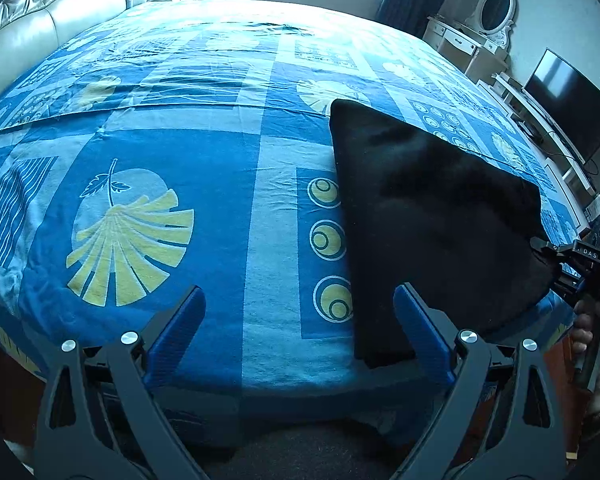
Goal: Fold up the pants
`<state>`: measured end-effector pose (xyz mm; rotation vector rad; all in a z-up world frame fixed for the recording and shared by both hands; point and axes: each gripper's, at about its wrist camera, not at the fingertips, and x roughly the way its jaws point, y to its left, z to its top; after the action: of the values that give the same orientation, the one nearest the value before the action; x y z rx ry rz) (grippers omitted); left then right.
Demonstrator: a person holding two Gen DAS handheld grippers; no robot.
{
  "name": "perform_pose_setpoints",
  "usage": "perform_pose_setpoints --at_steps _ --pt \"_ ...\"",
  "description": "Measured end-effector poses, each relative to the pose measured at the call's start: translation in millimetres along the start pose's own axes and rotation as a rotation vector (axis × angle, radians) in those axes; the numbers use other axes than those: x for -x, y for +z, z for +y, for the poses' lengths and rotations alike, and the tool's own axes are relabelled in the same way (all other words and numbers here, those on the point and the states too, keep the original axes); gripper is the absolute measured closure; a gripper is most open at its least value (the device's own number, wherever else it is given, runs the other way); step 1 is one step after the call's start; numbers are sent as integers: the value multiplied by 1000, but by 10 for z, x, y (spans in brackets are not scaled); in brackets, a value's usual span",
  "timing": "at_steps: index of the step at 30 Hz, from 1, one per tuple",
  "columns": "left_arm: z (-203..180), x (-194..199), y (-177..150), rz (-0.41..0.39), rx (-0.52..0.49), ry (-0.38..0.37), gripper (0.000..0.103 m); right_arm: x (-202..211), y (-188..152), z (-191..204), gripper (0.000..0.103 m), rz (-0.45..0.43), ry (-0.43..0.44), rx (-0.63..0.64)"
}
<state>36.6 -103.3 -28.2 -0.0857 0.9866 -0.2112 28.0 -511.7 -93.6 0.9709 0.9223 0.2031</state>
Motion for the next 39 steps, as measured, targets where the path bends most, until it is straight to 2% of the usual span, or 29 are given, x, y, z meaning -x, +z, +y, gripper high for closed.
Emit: perform_pose_setpoints --at_steps 2,3,4,6,7,10,13,16,20,24,30,31,32,34,35,37,39 --pt "2 10 -8 2 -2 -5 8 85 10 -65 72 -11 36 -41" --pt "1 15 -10 4 -3 -12 8 137 17 -93 62 -17 64 -62" --pt "4 20 -9 6 -4 -24 8 206 20 -115 45 -30 91 -80" --pt "34 34 -2 12 4 -59 8 375 20 -135 22 -82 61 -97" --pt "55 37 4 16 15 -84 8 434 18 -148 22 -96 46 -95" --pt "152 1 23 55 82 -197 8 500 -18 -219 22 -93 72 -112" --pt "198 -130 24 113 138 -304 8 403 -79 -246 22 -56 92 -117" --pt "161 -307 20 171 158 -358 8 224 -160 -183 22 0 110 -94" --pt "125 -536 21 244 222 -447 8 126 -207 -84 18 -10 66 -41" --pt "84 -696 35 269 269 -526 8 134 -203 -111 18 -2 61 -42" --pt "-81 -814 23 278 266 -572 8 127 -202 -249 18 -6 50 -62" --pt "-116 -825 19 278 249 -562 12 130 -221 -274 18 -6 54 -51" --pt "-153 -828 15 277 224 -537 27 95 -242 -251 18 0 56 -30" --pt "-209 -840 22 286 182 -502 41 20 -291 -168 24 11 27 36" --pt "-221 -820 27 283 186 -497 48 -20 -310 -130 37 14 -3 56" --pt "-208 -799 50 279 194 -496 56 -17 -319 -127 47 7 -5 56" --pt "-195 -749 54 268 195 -499 64 13 -320 -121 50 1 0 50"
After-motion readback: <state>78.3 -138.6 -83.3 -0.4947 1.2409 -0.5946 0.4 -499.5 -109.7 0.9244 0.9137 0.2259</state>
